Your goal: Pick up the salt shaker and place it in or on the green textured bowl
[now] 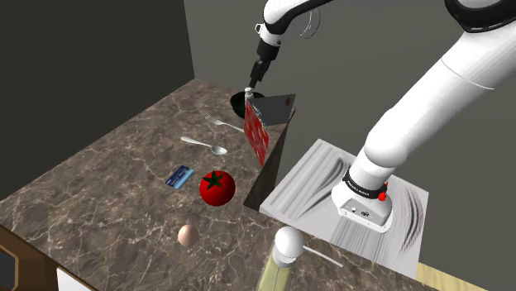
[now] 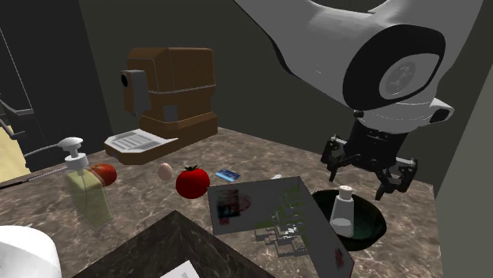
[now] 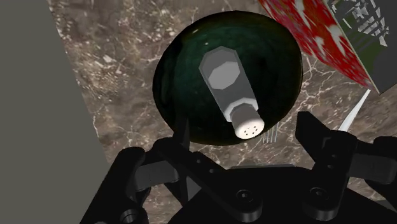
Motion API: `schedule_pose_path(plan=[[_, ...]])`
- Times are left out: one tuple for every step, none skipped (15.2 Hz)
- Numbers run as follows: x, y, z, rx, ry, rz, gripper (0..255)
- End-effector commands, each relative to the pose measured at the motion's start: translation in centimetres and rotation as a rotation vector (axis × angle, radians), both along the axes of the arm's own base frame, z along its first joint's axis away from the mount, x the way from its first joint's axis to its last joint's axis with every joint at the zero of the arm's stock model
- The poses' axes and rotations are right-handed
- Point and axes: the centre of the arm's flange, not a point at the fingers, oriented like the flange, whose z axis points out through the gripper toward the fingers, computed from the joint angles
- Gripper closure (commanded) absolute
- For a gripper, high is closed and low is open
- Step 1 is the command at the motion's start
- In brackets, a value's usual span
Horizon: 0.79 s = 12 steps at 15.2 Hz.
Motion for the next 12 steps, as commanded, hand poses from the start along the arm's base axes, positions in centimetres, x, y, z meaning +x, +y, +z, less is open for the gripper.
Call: schedule_pose_path(plan=[[0.0, 0.0, 0.0, 0.000, 0.000, 0.000, 0], [0.0, 0.0, 0.0, 0.000, 0.000, 0.000, 0], [0.0, 0.0, 0.0, 0.000, 0.000, 0.000, 0], [-0.3, -0.2, 1.3, 0.000, 0.000, 0.000, 0], [-0.5, -0.5, 2.5, 0.000, 0.000, 0.000, 0], [-0.8, -0.7, 3.8, 0.000, 0.000, 0.000, 0], [-1.0, -0.9, 4.8, 0.000, 0.000, 0.000, 0], [-1.0, -0.9, 4.8, 0.000, 0.000, 0.000, 0], [-1.0, -0.9, 4.8, 0.000, 0.000, 0.000, 0], [-1.0, -0.9, 4.8, 0.000, 0.000, 0.000, 0], [-1.0, -0.9, 4.8, 0.000, 0.000, 0.000, 0], [-1.0, -0.9, 4.8, 0.000, 0.000, 0.000, 0]])
